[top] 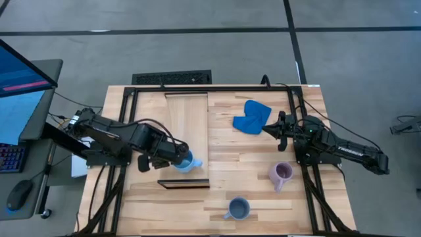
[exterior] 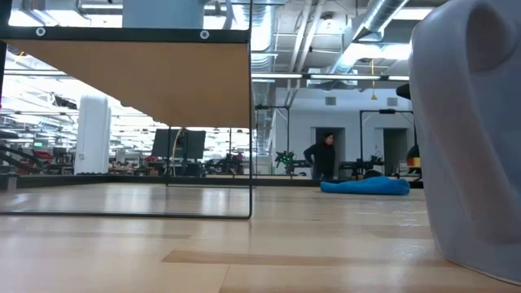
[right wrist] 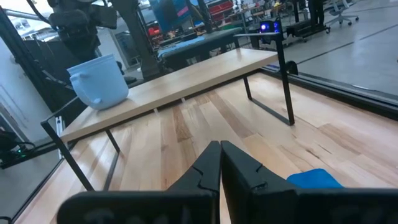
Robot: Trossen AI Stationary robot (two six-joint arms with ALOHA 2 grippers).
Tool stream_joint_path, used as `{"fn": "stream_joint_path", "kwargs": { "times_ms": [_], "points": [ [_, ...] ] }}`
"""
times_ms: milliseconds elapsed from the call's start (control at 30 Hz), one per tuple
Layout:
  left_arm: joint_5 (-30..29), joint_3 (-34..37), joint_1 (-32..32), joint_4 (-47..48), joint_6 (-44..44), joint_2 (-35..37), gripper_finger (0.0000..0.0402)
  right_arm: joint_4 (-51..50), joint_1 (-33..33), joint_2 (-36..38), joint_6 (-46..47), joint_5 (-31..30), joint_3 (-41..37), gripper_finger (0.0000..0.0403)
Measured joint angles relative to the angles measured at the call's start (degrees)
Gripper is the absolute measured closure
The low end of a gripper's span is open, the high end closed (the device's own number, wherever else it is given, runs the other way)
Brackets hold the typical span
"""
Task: Stack small to large cups/mugs on shelf
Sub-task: Put the light blue mug on the shelf
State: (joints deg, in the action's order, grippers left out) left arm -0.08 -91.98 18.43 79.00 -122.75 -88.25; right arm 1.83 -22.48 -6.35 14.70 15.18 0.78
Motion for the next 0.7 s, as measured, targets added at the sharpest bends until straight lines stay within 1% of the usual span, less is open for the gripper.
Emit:
{"fn": "stream_joint_path", "kwargs": {
  "times_ms": [300,500,700],
  "points": [
    [-0.31,0.00,1.31,-0.12,-1.43,0.00,0.0305,0.01,-0.01,0.00,-0.02,-0.02,0.00,0.0369],
    [-3.50,0.00,1.28,-0.36,1.66,0.00,0.0305,0.02,-0.02,0.00,-0.02,-0.02,0.00,0.0369],
    [-3.74,0.00,1.25,-0.44,2.47,0.06,0.0305,0.00,-0.02,0.00,-0.02,-0.02,0.00,0.0369]
  ]
}}
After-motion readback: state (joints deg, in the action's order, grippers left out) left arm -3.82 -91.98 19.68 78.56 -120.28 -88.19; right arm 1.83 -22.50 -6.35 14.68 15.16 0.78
